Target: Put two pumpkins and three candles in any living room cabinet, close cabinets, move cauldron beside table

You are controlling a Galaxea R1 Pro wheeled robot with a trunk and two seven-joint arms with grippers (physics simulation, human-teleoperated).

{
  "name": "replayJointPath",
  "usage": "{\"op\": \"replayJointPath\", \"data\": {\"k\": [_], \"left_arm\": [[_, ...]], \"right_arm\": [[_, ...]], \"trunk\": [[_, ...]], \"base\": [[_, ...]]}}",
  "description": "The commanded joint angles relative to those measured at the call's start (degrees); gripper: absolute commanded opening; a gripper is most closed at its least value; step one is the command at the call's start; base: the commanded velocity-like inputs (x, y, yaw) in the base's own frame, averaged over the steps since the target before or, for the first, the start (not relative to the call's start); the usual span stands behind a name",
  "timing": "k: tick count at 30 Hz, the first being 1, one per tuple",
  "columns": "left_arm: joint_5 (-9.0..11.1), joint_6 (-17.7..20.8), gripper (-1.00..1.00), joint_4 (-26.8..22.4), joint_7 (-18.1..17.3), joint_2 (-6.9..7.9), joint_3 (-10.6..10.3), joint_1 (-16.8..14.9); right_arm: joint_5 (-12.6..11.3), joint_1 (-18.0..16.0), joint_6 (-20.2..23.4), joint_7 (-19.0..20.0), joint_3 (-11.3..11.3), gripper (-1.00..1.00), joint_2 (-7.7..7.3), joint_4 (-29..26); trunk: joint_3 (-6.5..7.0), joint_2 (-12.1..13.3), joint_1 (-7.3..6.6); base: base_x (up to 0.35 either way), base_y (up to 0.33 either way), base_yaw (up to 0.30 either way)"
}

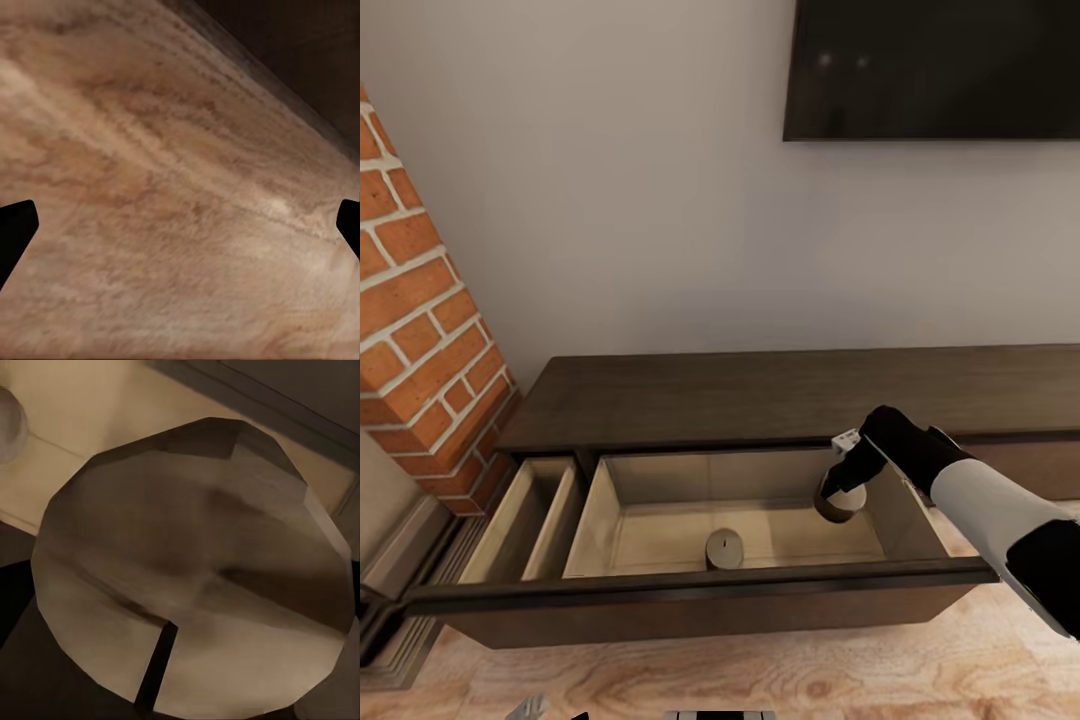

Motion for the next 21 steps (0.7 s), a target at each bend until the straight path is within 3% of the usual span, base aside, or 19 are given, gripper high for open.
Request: {"op": "replayJointPath", "data": {"k": [1, 7, 12, 17, 21], "left_arm": [[0.1, 0.6, 1.0, -0.01, -0.3, -0.02, 0.44, -0.02], [0.1, 0.6, 1.0, -0.01, -0.35, -0.02, 0.38, -0.02], [0.04, 0.53, 1.0, -0.01, -0.43, -0.02, 0.1, -0.02], [-0.36, 0.55, 1.0, -0.08, -0.47, 0.03, -2.26, -0.02], [-0.62, 0.54, 1.0, -0.13, -0.47, 0.06, -3.72, -0.02]], "right_arm": [[-0.2, 0.15, 0.18, 0.01, 0.36, -1.0, 0.34, -0.04], [-0.41, 1.94, -1.12, 0.08, 0.34, -1.0, 3.22, 2.27], [-1.05, 2.31, -5.5, -0.4, 0.22, -1.0, 5.63, 7.89], [-1.97, 2.37, -8.59, -0.7, 0.03, -1.0, 7.38, 11.58], [-4.13, 2.37, -9.2, -0.81, -0.02, -1.0, 8.04, 12.52]], "trunk": [[-0.05, -0.02, 0.0], [-0.05, -0.02, 0.0], [-0.05, -0.02, 0.0], [-0.05, -0.02, 0.0], [-0.05, -0.02, 0.0]], "base": [[0.08, -0.001, 0.0], [0.024, 0.0, 0.0], [0.003, 0.0, 0.0], [0.0, 0.0, 0.0], [0.069, 0.0, 0.0]]}}
